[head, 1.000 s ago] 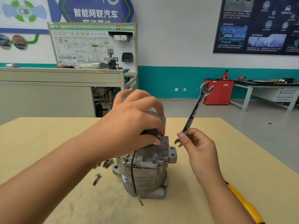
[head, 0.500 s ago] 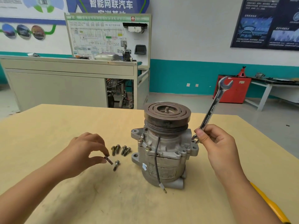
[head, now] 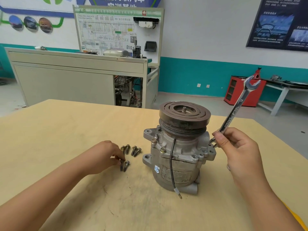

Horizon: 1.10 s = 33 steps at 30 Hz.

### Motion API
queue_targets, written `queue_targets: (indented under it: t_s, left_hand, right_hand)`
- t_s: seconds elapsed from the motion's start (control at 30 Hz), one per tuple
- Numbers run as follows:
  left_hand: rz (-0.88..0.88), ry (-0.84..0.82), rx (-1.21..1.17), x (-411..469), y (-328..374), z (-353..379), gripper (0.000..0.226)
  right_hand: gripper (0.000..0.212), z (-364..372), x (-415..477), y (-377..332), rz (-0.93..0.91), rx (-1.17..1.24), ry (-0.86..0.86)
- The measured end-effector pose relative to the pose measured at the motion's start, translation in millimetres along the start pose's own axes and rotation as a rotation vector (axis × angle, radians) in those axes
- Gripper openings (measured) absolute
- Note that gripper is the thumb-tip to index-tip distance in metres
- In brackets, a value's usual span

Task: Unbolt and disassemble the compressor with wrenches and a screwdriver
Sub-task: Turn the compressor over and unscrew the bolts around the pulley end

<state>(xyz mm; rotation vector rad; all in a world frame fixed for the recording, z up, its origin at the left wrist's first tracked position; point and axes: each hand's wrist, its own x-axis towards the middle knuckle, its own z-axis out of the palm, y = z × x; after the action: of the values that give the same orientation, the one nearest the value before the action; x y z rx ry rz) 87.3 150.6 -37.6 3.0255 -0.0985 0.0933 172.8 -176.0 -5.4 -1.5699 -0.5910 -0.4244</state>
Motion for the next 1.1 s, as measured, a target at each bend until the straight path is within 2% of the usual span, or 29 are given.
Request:
queue_targets:
  t_s: [0.6, 0.73, 0.8, 0.9, 1.0, 1.1]
  left_hand:
    - [-0.072, 0.066, -0.044, -9.6, 6.8, -7.2, 0.022]
    - [-0.066, 0.222, -0.118, -8.5, 15.6, -15.4, 0.018]
    - [-0.024, 0.314, -0.332, -7.1, 25.0, -23.3, 0.033]
    - [0.078, 0.282, -0.586, -1.5, 49.3, -35.7, 0.08]
    - [0.175, 0.174, -0.563, 13.7, 74.8, -40.7, 0.105]
    - [0.246, 0.159, -0.463, 24.8, 90.5, -42.0, 0.109]
  right_hand:
    - [0.021, 0.4, -1.0, -4.9, -0.025, -0.004, 0.0]
    - [0.024, 1.1, -0.5, -4.0, -0.01, 0.01, 0.021]
    - [0.027, 2.7, -0.5, -5.9, -0.002, 0.027, 0.022]
    - [0.034, 3.9, -1.2, -10.8, -0.002, 0.074, 0.0]
    - [0.034, 4.1, -3.4, -14.0, 0.016, 0.082, -0.078]
    - [0.024, 5.0, -4.3, -16.7, 0.034, 0.079, -0.092]
